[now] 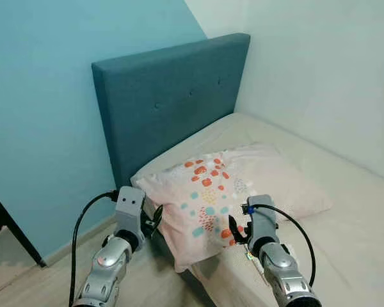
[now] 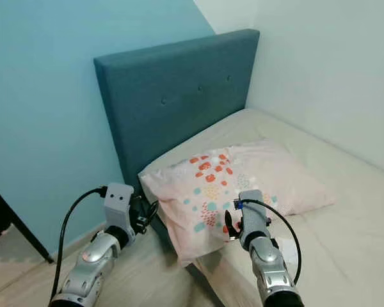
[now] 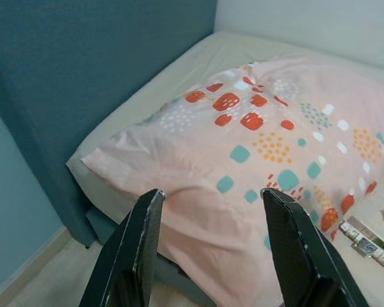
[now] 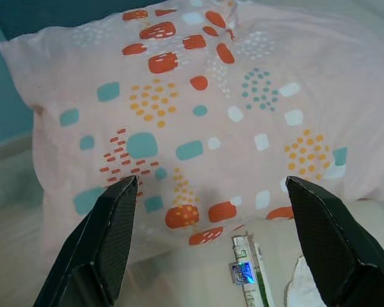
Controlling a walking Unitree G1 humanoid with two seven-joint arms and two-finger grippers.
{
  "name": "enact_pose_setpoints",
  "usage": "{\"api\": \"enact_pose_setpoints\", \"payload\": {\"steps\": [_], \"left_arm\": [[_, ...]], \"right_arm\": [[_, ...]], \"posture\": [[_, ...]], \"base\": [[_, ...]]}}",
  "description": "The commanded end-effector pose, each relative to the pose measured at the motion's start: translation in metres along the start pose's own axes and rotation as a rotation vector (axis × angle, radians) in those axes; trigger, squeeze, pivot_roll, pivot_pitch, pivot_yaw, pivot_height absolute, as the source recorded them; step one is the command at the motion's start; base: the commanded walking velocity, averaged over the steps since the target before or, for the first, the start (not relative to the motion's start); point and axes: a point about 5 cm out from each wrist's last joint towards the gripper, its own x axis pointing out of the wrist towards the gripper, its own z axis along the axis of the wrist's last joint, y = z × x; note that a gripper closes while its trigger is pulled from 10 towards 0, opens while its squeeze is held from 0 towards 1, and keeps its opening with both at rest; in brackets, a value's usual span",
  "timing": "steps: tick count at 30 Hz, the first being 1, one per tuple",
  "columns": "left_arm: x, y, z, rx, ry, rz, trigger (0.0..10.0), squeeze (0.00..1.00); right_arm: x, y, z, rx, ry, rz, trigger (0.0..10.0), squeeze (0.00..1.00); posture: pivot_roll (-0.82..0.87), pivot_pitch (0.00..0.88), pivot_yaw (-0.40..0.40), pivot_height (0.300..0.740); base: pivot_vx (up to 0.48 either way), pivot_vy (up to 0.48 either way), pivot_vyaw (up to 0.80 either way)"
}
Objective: Clean up the room
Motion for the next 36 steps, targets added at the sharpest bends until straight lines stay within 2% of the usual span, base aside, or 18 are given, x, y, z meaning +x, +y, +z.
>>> {"api": "enact_pose_setpoints", "payload": {"steps": [1, 7, 13, 20, 27, 28, 34, 36], "left_arm": [[-0.003, 0.001, 0.0, 0.037, -0.005, -0.015, 10.0, 0.0], [-0.008, 0.004, 0.004, 0.071, -0.018, -0.036, 10.0, 0.0], [-0.012, 0.004, 0.006, 0.086, -0.019, -0.056, 10.0, 0.0], [-0.014, 0.002, 0.008, 0.09, -0.024, -0.079, 10.0, 0.0], [-0.013, 0.0, 0.02, 0.082, -0.064, -0.104, 10.0, 0.0], [-0.012, 0.003, 0.025, 0.082, -0.081, -0.098, 10.0, 0.0], [-0.012, 0.008, 0.031, 0.063, -0.108, -0.071, 10.0, 0.0], [-0.014, 0.013, 0.034, 0.051, -0.12, -0.047, 10.0, 0.0]], "right_arm": [[0.001, -0.004, -0.003, -0.01, 0.03, -0.021, 10.0, 0.0], [0.006, -0.015, -0.004, -0.04, 0.072, -0.081, 10.0, 0.0], [0.008, -0.024, -0.005, -0.007, 0.098, -0.151, 10.0, 0.0], [0.01, -0.026, -0.003, 0.011, 0.088, -0.179, 10.0, 0.0], [0.013, -0.03, 0.008, -0.015, 0.031, -0.207, 10.0, 0.0], [0.014, -0.032, 0.018, -0.034, -0.02, -0.222, 10.0, 0.0], [0.017, -0.037, 0.028, -0.055, -0.057, -0.257, 10.0, 0.0], [0.019, -0.043, 0.038, -0.073, -0.089, -0.284, 10.0, 0.0]], "posture": [[-0.02, 0.015, -0.061, 0.67], [-0.01, 0.036, -0.059, 0.645], [0.0, 0.068, -0.058, 0.61], [0.01, 0.095, -0.057, 0.58], [0.01, 0.127, -0.066, 0.555], [0.01, 0.132, -0.067, 0.545], [0.01, 0.141, -0.075, 0.545], [0.02, 0.148, -0.083, 0.545]], "base": [[0.0, 0.0, 0.0], [0.0, 0.0, 0.0], [0.0, 0.0, 0.0], [0.0, 0.0, 0.0], [0.0, 0.0, 0.0], [0.0, 0.0, 0.0], [0.0, 0.0, 0.0], [0.0, 0.0, 0.0]]}}
